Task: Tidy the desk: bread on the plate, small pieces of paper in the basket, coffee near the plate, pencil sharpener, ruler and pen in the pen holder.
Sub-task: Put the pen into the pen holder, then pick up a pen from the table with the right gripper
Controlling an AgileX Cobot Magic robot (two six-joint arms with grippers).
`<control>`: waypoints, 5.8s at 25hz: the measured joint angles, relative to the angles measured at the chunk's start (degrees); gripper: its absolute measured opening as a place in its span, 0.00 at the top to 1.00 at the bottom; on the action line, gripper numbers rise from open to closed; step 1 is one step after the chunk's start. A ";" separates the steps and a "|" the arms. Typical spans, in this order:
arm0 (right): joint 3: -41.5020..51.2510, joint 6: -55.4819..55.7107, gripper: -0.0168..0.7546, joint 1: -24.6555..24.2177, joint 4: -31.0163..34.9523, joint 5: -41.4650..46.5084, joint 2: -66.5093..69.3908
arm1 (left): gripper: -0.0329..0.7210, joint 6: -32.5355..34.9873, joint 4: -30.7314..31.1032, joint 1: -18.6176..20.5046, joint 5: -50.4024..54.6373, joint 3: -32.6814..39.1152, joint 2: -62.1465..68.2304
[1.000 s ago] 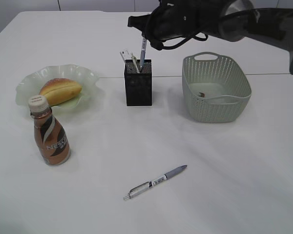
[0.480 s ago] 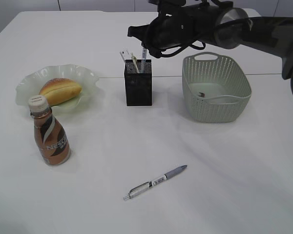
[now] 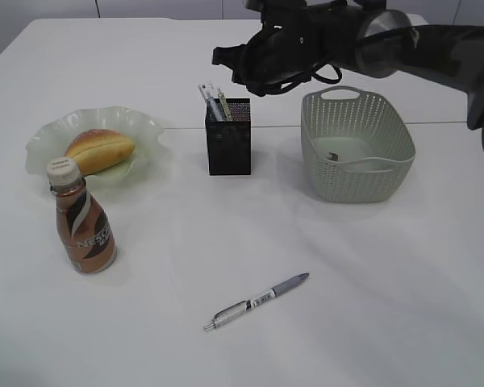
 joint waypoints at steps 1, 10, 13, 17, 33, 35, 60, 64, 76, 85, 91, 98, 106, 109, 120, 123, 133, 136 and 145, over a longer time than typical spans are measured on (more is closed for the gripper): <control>-0.61 0.00 0.66 0.00 0.00 2.54 -0.21 | 0.42 0.00 0.00 0.00 0.21 0.00 0.00; -11.05 -13.87 0.65 0.00 9.29 34.52 -1.68 | 0.42 0.00 0.00 0.00 0.31 0.00 0.00; -14.10 -17.28 0.65 0.00 10.18 44.41 -1.80 | 0.42 0.00 0.00 0.00 0.31 0.00 0.00; -15.35 -18.30 0.65 0.00 10.18 46.76 -1.91 | 0.42 0.00 0.00 0.00 0.31 0.00 0.00; 11.23 -18.61 0.65 4.24 3.93 47.25 -16.95 | 0.42 0.00 0.00 0.00 0.82 0.00 0.00; 15.93 -19.89 0.65 5.52 3.71 47.14 -19.59 | 0.42 0.00 0.00 0.00 0.82 0.00 0.00; 45.85 -73.37 0.65 11.48 3.70 44.87 -34.81 | 0.42 0.00 0.00 0.00 0.50 0.00 0.00; 45.85 -75.81 0.65 11.68 1.38 44.73 -33.68 | 0.42 0.00 0.00 0.00 0.12 0.00 0.00; 45.85 -106.47 0.58 11.72 16.50 34.35 -31.66 | 0.42 0.00 0.00 0.00 -1.27 0.00 0.00; 45.85 -111.68 0.57 11.72 19.60 30.07 -25.34 | 0.42 0.00 0.00 0.00 -2.44 0.00 0.00; 45.85 -112.56 0.57 11.72 19.98 29.33 -22.71 | 0.42 0.00 0.00 0.00 -2.53 0.00 0.00; 45.85 -112.90 0.57 11.46 19.98 28.18 -21.10 | 0.42 0.00 0.00 0.00 -2.53 0.00 0.00; 44.94 -112.90 0.57 11.24 19.87 27.09 -18.53 | 0.43 0.00 0.00 0.00 -2.53 0.00 0.00; 43.83 -112.90 0.57 11.24 19.77 27.00 -17.58 | 0.43 0.00 0.00 0.00 -2.53 0.00 0.00; 42.89 -112.90 0.57 11.24 19.77 26.50 -15.57 | 0.44 0.00 0.00 0.00 -3.90 0.00 0.00; 42.80 -112.90 0.57 11.24 19.77 26.50 -15.09 | 0.44 0.00 0.00 0.00 -4.13 0.00 0.00; 42.77 -112.90 0.57 11.24 19.77 26.40 -14.01 | 0.44 0.00 0.00 0.00 -4.41 0.00 0.00; 42.67 -112.77 0.63 11.24 19.63 26.29 -13.94 | 0.44 0.00 0.00 0.00 -4.64 0.00 0.00; 42.53 -109.29 0.78 11.24 16.47 26.29 -13.94 | 0.44 0.00 0.00 0.00 -4.98 0.00 0.36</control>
